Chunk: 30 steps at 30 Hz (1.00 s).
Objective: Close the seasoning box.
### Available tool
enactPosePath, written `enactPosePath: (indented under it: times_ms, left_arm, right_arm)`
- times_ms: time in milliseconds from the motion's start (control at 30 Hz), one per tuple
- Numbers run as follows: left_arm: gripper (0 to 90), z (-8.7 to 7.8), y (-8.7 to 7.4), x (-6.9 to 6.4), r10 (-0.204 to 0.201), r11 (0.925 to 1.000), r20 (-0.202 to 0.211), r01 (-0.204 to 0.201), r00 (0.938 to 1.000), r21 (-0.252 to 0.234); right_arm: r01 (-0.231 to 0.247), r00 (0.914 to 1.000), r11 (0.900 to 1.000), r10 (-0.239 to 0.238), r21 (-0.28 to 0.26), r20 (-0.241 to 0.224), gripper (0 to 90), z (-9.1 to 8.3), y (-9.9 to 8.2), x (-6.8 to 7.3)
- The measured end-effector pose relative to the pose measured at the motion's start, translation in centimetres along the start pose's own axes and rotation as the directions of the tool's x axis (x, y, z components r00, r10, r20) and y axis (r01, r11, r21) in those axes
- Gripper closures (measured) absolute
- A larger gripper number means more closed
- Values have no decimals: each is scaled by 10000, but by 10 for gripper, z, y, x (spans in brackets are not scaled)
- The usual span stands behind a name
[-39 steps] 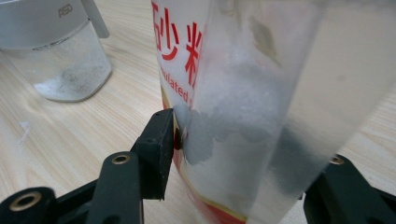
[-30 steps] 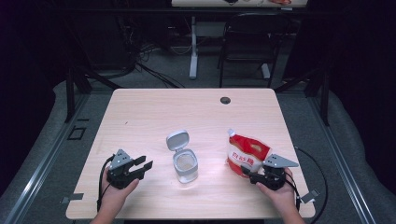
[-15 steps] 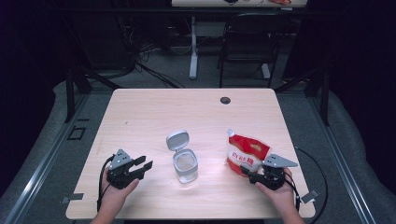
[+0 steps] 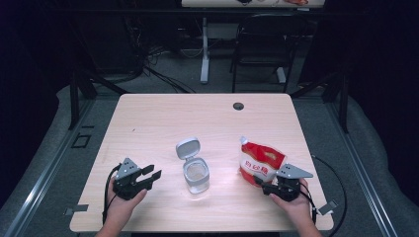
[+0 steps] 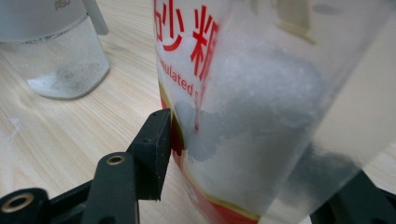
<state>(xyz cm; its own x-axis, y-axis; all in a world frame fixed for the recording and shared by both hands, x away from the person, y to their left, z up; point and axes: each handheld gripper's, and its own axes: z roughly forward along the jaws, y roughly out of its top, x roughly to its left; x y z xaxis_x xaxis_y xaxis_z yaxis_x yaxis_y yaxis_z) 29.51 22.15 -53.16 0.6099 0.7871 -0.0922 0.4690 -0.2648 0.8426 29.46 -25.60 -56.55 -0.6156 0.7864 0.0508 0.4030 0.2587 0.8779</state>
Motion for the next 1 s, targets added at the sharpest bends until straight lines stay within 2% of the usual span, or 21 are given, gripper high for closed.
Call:
enactPosePath:
  times_ms: [500, 800, 1000]
  left_arm:
    - [608, 0, 0, 0, 72, 9999, 27, -72, 10000, 92]
    - [608, 0, 0, 0, 21, 10000, -3, -21, 10000, 21]
    - [608, 0, 0, 0, 41, 10000, -19, -41, 10000, 28]
  right_arm:
    - [-50, 10000, 10000, 50, -65, -11, 448, 4, 0, 0]
    - [-94, 9999, 10000, 94, 25, -78, 513, 4, 2, 2]
    - [132, 9999, 9996, -131, 250, -45, 536, 2, 3, 3]
